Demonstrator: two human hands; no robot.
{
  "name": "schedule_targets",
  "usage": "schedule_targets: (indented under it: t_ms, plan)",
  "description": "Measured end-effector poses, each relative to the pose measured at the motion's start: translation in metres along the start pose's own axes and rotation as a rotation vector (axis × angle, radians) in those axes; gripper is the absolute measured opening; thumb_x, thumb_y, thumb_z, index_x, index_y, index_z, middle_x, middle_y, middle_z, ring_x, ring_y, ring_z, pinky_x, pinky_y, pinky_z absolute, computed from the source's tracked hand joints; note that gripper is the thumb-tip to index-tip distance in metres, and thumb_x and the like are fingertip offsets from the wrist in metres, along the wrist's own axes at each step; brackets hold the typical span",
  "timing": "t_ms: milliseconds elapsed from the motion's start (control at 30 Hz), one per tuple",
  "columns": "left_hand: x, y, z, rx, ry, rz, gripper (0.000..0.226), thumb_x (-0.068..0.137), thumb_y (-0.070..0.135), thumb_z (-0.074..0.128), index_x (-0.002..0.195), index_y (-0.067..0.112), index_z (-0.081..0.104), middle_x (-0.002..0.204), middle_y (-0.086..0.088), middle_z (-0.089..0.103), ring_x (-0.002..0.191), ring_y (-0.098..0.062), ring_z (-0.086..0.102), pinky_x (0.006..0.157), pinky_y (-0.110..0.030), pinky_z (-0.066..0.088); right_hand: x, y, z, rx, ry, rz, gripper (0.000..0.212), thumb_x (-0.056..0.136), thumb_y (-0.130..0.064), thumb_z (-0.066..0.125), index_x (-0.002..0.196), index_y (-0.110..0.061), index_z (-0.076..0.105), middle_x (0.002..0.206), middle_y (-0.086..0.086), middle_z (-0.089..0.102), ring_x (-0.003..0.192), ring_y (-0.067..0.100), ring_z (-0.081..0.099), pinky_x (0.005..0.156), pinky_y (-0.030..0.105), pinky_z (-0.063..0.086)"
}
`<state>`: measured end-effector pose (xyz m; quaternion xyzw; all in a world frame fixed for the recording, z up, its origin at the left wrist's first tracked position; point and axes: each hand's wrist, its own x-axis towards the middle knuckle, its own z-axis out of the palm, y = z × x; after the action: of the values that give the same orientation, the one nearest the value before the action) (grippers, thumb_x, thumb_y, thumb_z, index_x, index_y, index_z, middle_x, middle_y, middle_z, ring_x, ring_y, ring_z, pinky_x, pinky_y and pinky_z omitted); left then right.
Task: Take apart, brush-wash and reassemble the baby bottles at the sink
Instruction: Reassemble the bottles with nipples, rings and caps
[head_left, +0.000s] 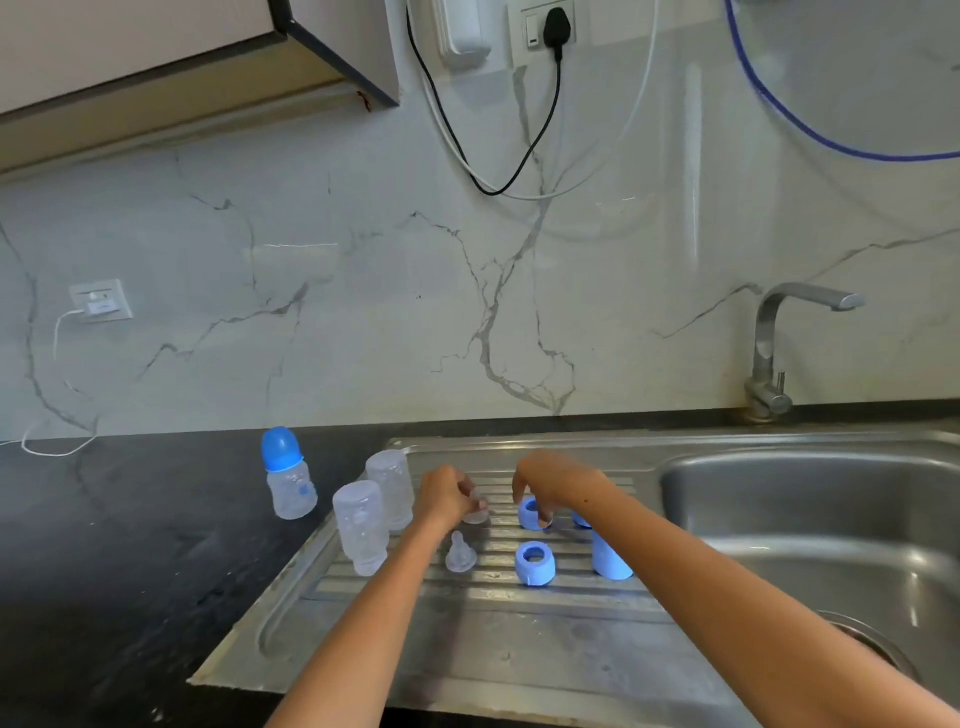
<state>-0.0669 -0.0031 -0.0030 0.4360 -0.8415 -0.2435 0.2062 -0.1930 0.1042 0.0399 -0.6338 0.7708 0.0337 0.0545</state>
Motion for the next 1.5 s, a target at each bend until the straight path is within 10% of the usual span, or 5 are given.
schedule_targets:
  t_ms: [400,633,1500]
  plan:
    - [-0.023,0.025,-0.016,-0.519,0.144,0.06,0.015,0.083,0.013,0.073,0.08,0.016,0.058,0.085,-0.009,0.068,0.077,-0.021,0.065,0.065,-0.033,0.057,-0.022,0.022,-0.005,0.311,0.405,-0.008,0.04,0.075,-0.013,0.079,0.113,-0.018,0.067,0.113,0.007,0.067,0.101,0.023,0.063,0.087,0.036,0.052]
    - [-0.053,0.072,0.007,-0.718,0.162,0.089,0.029,0.058,0.003,0.089,0.077,0.009,0.069,0.077,-0.008,0.07,0.068,-0.014,0.064,0.058,-0.02,0.055,-0.092,0.057,0.002,0.831,0.722,0.028,0.037,0.072,-0.012,0.083,0.107,-0.017,0.071,0.097,-0.004,0.07,0.084,0.007,0.065,0.073,0.011,0.051]
    - [-0.077,0.117,0.051,-0.949,0.126,0.166,0.035,0.074,0.004,0.079,0.108,0.004,0.07,0.095,-0.007,0.074,0.086,-0.011,0.071,0.071,-0.017,0.054,-0.114,0.076,0.043,1.09,0.94,-0.017,0.046,0.07,0.001,0.082,0.1,-0.03,0.066,0.098,-0.016,0.07,0.093,-0.004,0.066,0.079,0.016,0.055]
